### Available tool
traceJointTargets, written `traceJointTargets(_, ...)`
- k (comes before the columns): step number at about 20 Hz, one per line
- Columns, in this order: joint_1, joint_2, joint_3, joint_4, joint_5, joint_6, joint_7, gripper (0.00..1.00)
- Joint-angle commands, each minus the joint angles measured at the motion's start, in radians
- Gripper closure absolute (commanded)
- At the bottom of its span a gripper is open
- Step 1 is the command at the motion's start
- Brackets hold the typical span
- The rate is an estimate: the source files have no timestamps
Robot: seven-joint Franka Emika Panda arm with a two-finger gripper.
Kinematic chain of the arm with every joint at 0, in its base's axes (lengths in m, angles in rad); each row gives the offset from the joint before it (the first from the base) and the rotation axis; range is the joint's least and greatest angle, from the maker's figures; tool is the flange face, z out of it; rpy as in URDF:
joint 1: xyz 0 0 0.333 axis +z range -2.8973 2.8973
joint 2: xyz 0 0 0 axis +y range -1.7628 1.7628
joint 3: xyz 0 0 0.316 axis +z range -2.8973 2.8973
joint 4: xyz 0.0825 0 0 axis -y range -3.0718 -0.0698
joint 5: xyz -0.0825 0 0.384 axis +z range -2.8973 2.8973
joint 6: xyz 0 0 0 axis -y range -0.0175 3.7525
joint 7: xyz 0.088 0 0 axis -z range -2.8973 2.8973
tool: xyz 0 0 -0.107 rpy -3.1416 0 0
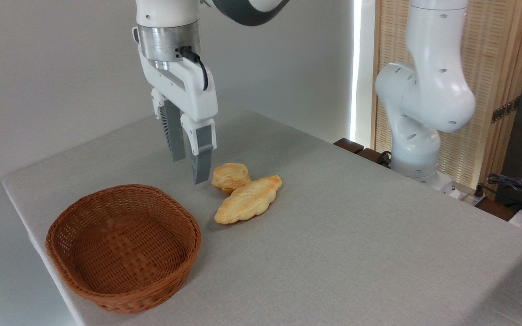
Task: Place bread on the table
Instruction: 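Raise the open gripper away from the croissant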
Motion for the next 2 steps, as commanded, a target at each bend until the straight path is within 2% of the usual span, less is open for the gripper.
traceJointTargets(1, 0.011, 0.017, 0.005, 0.018, 0.014, 0.022, -0.007, 0.0)
traceJointTargets(2, 0.019, 0.016, 0.008, 0.018, 0.013, 0.022, -0.006, 0.0)
